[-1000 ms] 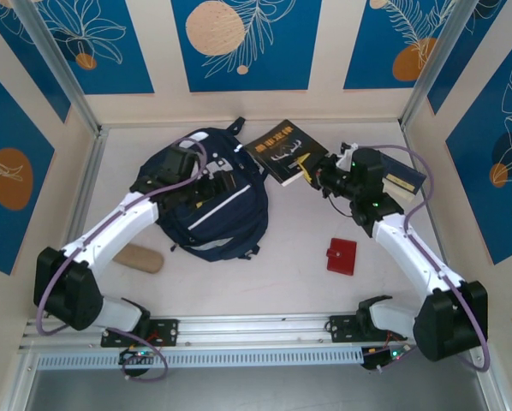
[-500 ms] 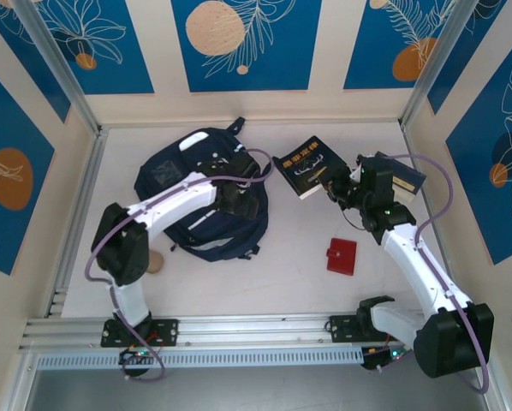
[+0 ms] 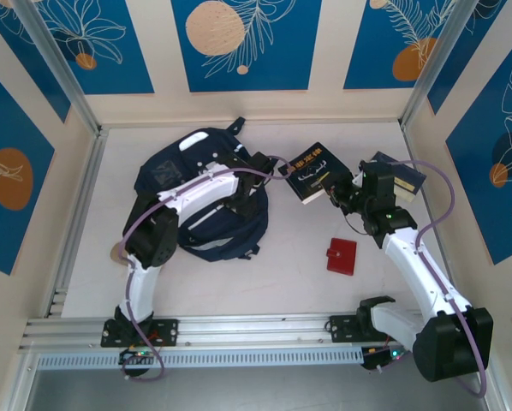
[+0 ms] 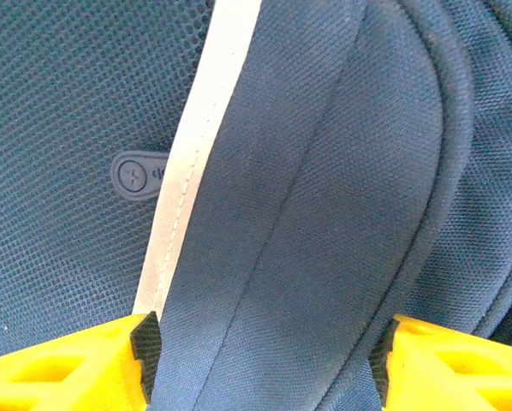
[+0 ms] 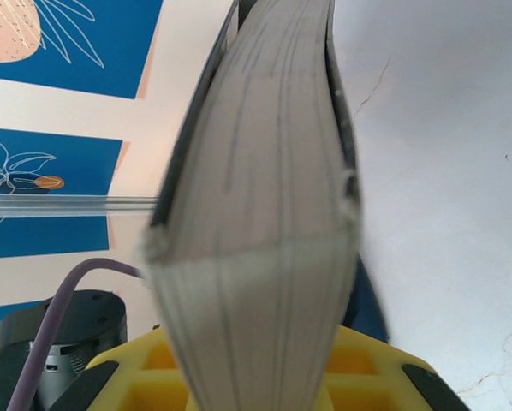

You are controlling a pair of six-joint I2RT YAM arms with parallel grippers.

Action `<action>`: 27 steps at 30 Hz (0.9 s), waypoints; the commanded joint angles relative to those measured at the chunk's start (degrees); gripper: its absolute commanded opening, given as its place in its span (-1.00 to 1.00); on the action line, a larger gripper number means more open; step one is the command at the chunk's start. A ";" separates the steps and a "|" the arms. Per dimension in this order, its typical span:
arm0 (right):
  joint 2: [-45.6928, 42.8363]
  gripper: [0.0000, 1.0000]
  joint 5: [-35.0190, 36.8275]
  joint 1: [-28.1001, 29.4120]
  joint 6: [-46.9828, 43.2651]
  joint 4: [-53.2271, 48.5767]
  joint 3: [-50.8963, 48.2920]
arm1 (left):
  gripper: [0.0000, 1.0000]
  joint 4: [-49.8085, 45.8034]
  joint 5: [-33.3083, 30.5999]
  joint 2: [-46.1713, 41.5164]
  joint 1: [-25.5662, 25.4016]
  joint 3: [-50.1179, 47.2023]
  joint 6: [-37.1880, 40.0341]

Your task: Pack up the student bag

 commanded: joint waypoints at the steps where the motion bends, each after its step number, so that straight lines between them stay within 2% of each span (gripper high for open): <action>1: -1.19 -0.89 -1.19 -0.16 0.24 5.03 0.12 | 0.30 -3.98 -3.59 1.60 -0.15 2.25 1.73; 5: -1.30 -0.89 -1.10 -0.12 0.30 4.74 0.12 | 0.38 -5.87 -4.66 2.87 -0.30 3.40 2.18; 8: -1.36 -0.89 -1.10 -0.15 0.29 4.69 0.12 | 0.27 -6.16 -5.96 2.88 -0.32 3.64 2.40; 22: -2.35 -0.88 0.31 -0.47 -0.40 2.72 0.04 | -0.96 -6.03 -8.21 -1.25 -0.40 6.15 2.96; 27: -3.53 -0.87 0.61 -1.17 -2.98 -0.11 0.46 | -1.00 -7.17 -16.25 -6.07 -0.87 7.95 1.42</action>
